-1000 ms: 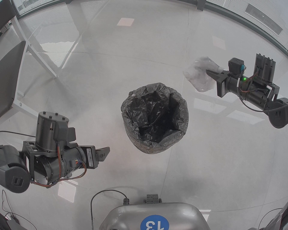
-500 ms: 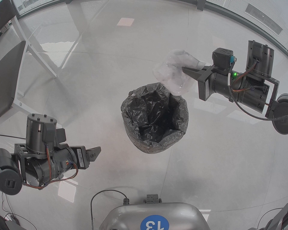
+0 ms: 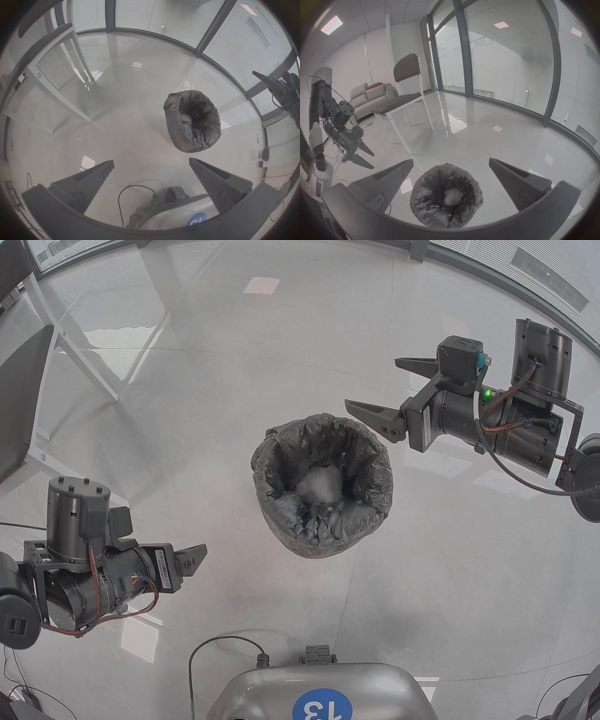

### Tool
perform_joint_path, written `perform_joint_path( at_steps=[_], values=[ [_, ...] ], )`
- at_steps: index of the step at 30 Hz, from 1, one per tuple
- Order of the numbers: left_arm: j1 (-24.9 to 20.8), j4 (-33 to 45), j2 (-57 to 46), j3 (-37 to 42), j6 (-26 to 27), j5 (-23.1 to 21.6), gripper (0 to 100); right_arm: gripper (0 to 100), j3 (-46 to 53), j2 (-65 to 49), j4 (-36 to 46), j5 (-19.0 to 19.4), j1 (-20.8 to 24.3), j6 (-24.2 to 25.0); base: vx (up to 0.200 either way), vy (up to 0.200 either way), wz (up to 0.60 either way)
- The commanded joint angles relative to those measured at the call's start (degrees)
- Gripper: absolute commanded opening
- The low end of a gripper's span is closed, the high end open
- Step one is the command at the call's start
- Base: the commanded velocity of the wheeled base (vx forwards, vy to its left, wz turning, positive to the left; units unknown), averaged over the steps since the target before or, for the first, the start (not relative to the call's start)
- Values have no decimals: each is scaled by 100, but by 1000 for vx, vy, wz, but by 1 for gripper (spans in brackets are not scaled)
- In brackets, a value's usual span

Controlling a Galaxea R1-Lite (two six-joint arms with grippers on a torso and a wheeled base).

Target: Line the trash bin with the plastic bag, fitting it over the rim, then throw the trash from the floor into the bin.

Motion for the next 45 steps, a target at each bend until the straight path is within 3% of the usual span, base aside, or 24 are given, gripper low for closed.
perform_joint_path(
  at_steps=[1,5,9,14,19,22,23,30,36,40,42,45],
  values=[
    [-2,-3,-61,80,-3,1,100,100,-18,-26,-1,2,6,-23,0,0,0],
    [-2,-3,-105,124,-3,-8,100,100,-9,-44,-1,-86,-3,-40,0,0,0],
    [15,-3,-140,142,6,10,100,100,-9,-61,-1,-543,-29,-40,0,0,0],
    [420,23,-228,168,314,10,100,100,-35,-140,360,-991,-372,-84,0,0,0],
    [1307,50,-597,353,1439,10,100,100,-413,-545,1608,-1774,-1286,-805,0,0,0],
    [1712,50,-773,370,1861,1,100,100,-703,-738,2170,-1923,-1664,-1165,0,0,0],
    [2019,50,-1010,344,2195,1,100,100,-1151,-993,2864,-2002,-1954,-1385,0,0,0],
    [2248,718,-2074,300,2441,18,100,100,-2364,-2056,5308,-2195,-2754,-1623,0,0,0],
    [2257,1702,-3181,133,2652,89,100,100,-2531,-3120,5826,-2670,-3835,-1886,0,0,0],
    [2257,2317,-3849,-43,2652,247,100,100,-2399,-3946,6090,-2600,-4002,-1842,0,0,0],
    [2248,2748,-4289,-183,2660,308,100,100,-1986,-4632,6231,-2178,-3712,-1587,0,0,0],
    [2257,3407,-4825,-447,2696,308,100,100,-1160,-5590,6336,-1642,-3149,-761,0,0,0]
  ],
)
